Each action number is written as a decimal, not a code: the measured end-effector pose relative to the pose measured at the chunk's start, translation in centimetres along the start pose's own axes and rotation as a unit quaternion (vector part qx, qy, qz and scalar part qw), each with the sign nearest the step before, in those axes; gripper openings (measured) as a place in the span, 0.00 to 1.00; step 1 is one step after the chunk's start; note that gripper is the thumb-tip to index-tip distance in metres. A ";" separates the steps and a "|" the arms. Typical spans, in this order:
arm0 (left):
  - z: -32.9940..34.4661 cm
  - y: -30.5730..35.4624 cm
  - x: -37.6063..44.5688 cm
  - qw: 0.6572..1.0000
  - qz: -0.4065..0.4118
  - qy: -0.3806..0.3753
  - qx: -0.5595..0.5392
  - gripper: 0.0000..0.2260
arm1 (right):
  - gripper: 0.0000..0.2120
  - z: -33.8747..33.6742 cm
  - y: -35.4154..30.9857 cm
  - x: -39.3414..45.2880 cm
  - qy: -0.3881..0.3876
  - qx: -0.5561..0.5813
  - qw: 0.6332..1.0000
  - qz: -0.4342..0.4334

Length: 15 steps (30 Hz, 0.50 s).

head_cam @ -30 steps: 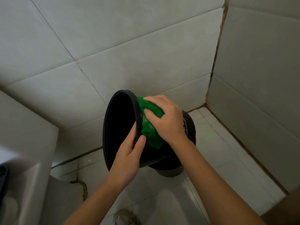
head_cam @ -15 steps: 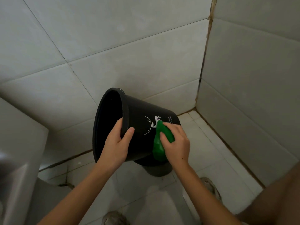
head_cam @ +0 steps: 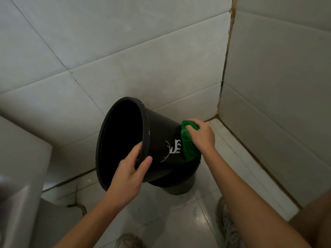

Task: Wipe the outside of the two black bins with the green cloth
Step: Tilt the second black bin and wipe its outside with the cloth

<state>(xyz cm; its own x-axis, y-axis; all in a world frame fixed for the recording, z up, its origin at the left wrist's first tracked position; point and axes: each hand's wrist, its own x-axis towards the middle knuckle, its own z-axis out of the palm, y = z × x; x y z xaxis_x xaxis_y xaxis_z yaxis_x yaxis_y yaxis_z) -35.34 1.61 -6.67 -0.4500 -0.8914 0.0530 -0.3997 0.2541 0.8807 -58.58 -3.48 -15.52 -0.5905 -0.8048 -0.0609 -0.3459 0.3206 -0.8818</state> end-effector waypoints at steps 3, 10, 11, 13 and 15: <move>0.0 0.2 0.2 1.000 0.009 0.009 -0.008 0.18 | 0.12 0.4 -1.5 -2.2 0.011 0.050 0.995 -0.087; -1.7 1.5 0.9 0.995 0.044 0.077 0.036 0.16 | 0.12 -1.0 -4.6 -4.6 0.015 0.271 0.959 -0.085; -1.9 1.7 0.9 0.994 0.051 0.088 0.046 0.15 | 0.11 -1.5 -4.7 -4.6 0.035 0.295 0.953 -0.058; -2.3 2.1 0.9 0.988 0.065 0.114 0.075 0.15 | 0.12 -2.6 -4.5 -4.7 0.070 0.309 0.948 -0.027; -2.8 2.0 1.0 0.982 0.074 0.136 0.111 0.15 | 0.12 -3.4 -4.3 -4.9 0.076 0.308 0.948 -0.022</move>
<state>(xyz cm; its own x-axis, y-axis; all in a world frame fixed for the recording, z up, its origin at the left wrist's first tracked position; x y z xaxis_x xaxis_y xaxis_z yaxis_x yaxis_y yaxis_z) -34.36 0.16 -3.53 -0.2984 -0.8982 0.3228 -0.5243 0.4368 0.7309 -56.68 0.82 -9.84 -0.6999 -0.7142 0.0096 0.0902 -0.1017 -0.9907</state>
